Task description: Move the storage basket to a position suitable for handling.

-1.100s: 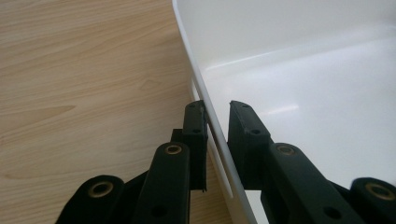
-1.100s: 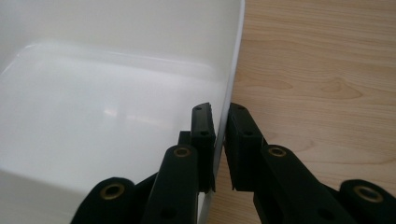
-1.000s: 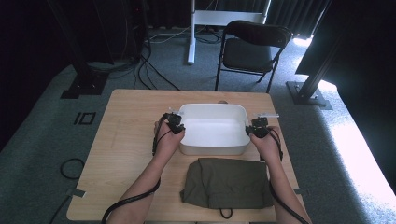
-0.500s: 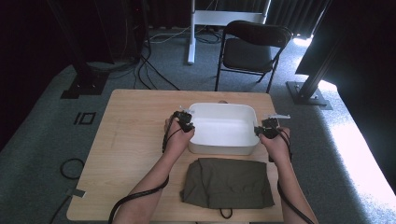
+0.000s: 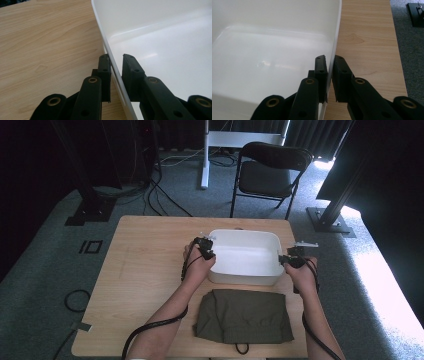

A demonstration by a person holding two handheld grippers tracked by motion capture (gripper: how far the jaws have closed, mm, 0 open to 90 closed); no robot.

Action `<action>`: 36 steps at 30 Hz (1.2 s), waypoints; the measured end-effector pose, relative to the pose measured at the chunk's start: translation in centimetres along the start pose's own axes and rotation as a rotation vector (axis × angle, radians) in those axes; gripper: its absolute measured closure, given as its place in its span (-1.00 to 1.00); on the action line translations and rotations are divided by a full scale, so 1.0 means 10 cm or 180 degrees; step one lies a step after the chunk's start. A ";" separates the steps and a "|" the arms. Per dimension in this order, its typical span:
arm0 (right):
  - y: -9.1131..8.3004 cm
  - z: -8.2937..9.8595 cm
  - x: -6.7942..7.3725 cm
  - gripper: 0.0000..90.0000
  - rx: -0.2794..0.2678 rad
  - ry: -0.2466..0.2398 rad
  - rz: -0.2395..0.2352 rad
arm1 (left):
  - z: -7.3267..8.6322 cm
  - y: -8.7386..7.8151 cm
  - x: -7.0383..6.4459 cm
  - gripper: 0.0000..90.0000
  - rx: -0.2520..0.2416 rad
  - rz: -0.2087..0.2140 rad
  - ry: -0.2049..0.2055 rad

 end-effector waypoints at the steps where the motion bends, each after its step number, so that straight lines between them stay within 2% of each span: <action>1: 0.01 -0.01 -0.01 0.85 -0.0006 0.0008 0.0010 | 0.00 0.00 0.00 0.75 -0.0003 -0.0010 0.0000; 8: 0.02 -0.02 -0.01 0.85 0.0013 0.0008 0.0009 | 0.00 -0.01 0.00 0.74 -0.0002 0.0011 -0.0008; 12: 0.01 -0.02 0.00 0.84 0.0037 -0.0030 0.0049 | 0.01 -0.01 0.00 0.71 -0.0034 0.0055 0.0023; 13: 0.01 -0.01 0.00 0.82 0.0036 -0.0039 0.0047 | 0.02 -0.01 0.00 0.70 -0.0034 0.0063 0.0064; 16: 0.01 -0.01 0.02 0.64 0.0031 -0.0100 -0.0018 | 0.00 -0.03 0.00 0.60 -0.0110 0.0156 0.0081; 18: 0.00 -0.03 0.02 0.53 -0.0010 -0.0150 -0.0036 | -0.04 -0.05 -0.01 0.35 -0.0259 0.0248 0.0111; 20: -0.02 -0.05 0.04 0.37 -0.0088 -0.0151 -0.0103 | -0.06 -0.08 0.00 0.26 -0.0297 0.0247 0.0121; 21: -0.03 -0.06 0.04 0.28 -0.0124 -0.0184 -0.0111 | -0.09 -0.09 0.01 0.09 -0.0401 0.0291 0.0138; 22: -0.03 -0.08 0.05 0.16 -0.0166 -0.0200 -0.0131 | -0.12 -0.10 0.01 0.07 -0.0481 0.0340 0.0127; 24: -0.05 -0.12 0.07 -0.04 -0.0272 -0.0200 -0.0234 | -0.11 -0.12 0.01 0.07 -0.0438 0.0413 0.0133; 26: -0.07 -0.16 0.10 -0.24 -0.0390 -0.0206 -0.0340 | -0.11 -0.13 -0.01 -0.17 -0.0420 0.0424 0.0200; 27: -0.07 -0.17 0.11 -0.31 -0.0436 -0.0179 -0.0384 | -0.10 -0.13 -0.01 -0.19 -0.0401 0.0434 0.0251; 28: -0.08 -0.18 0.11 -0.46 -0.0499 -0.0147 -0.0387 | -0.09 -0.14 -0.02 -0.19 -0.0407 0.0453 0.0288; 29: -0.08 -0.19 0.12 -0.65 -0.0545 -0.0169 -0.0404 | -0.12 -0.15 -0.04 -0.24 -0.0509 0.0487 0.0361; 30: -0.08 -0.19 0.12 -0.67 -0.0561 -0.0227 -0.0412 | -0.11 -0.16 -0.06 -0.33 -0.0530 0.0500 0.0454; 32: -0.07 -0.17 0.14 -0.67 -0.0503 -0.0325 -0.0412 | -0.11 -0.20 -0.10 -0.42 -0.0592 0.0540 0.0543; 34: -0.07 -0.16 0.16 -0.69 -0.0510 -0.0437 -0.0406 | -0.10 -0.23 -0.12 -0.62 -0.0633 0.0579 0.0590; 36: -0.07 -0.13 0.18 -0.69 -0.0482 -0.0479 -0.0443 | -0.10 -0.26 -0.12 -0.62 -0.0684 0.0596 0.0632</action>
Point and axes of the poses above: each handheld gripper's, and its own axes: y roughly forward along the jaws, z roughly out of its underside, x roughly to its left, the point moved 9 cm from there along y, roughly forward along the jaws, and after that the axes turned 7 degrees about x, right-handed, at the moved point
